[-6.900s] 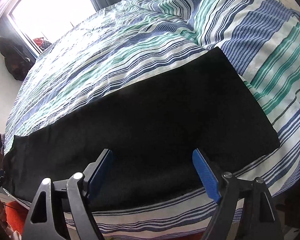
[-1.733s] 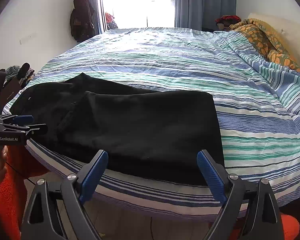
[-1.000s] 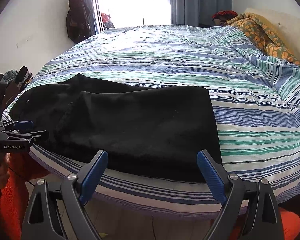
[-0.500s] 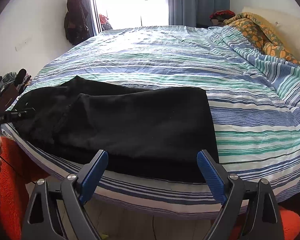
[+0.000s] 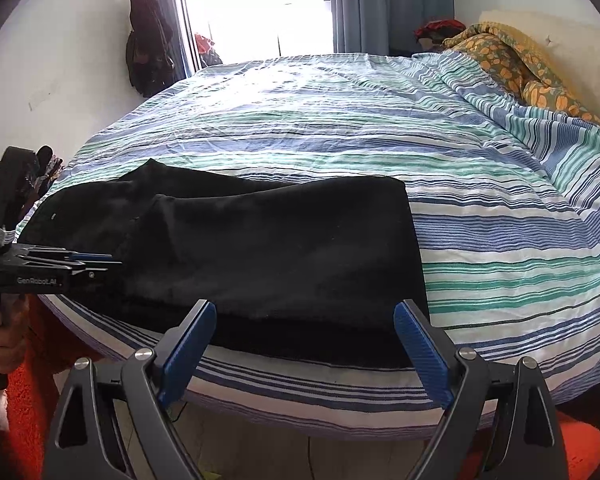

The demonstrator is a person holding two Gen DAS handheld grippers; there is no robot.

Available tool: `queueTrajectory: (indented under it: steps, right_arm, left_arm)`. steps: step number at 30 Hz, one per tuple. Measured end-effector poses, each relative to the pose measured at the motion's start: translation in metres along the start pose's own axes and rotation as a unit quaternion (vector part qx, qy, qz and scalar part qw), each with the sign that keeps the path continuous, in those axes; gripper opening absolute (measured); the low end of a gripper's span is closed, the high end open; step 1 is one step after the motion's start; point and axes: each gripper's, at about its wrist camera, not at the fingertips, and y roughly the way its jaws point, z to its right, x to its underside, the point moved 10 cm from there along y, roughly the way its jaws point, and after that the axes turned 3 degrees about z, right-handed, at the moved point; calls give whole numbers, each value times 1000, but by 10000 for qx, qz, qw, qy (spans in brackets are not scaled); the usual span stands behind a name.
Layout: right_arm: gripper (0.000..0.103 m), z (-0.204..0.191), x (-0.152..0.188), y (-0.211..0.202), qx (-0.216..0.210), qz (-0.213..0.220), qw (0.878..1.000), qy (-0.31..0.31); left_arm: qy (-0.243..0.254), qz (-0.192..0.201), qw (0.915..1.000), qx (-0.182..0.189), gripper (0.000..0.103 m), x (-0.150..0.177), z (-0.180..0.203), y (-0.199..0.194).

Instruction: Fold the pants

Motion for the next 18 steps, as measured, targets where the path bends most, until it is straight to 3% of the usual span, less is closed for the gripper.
queueTrajectory:
  steps: [2, 6, 9, 11, 13, 15, 16, 18]
  right_arm:
    - [90, 4, 1, 0, 3, -15, 10000, 77]
    - [90, 14, -1, -1, 35, 17, 9996, 286]
    - [90, 19, -4, -2, 13, 59, 9991, 414]
    - [90, 20, -5, 1, -5, 47, 9988, 478]
    - [90, 20, -5, 1, 6, 26, 9988, 479]
    - [90, 19, -5, -1, -6, 53, 9990, 450]
    - [90, 18, -5, -2, -9, 73, 9990, 432]
    - [90, 18, -6, -1, -9, 74, 9991, 419]
  left_arm:
    - [-132, 9, 9999, 30, 7, -3, 1, 0]
    - [-306, 144, 9993, 143, 4, 0, 9, -23]
    - [-246, -248, 9993, -123, 4, 25, 6, -6]
    - [-244, -345, 9988, -239, 11, 30, 3, 1]
    - [-254, -238, 9993, -95, 13, 20, 7, -11]
    - [-263, 208, 9994, 10, 28, 2, 3, -32]
    - [-342, 386, 9987, -51, 42, -5, -3, -40]
    - [-607, 399, 9973, -117, 47, -13, -18, -39]
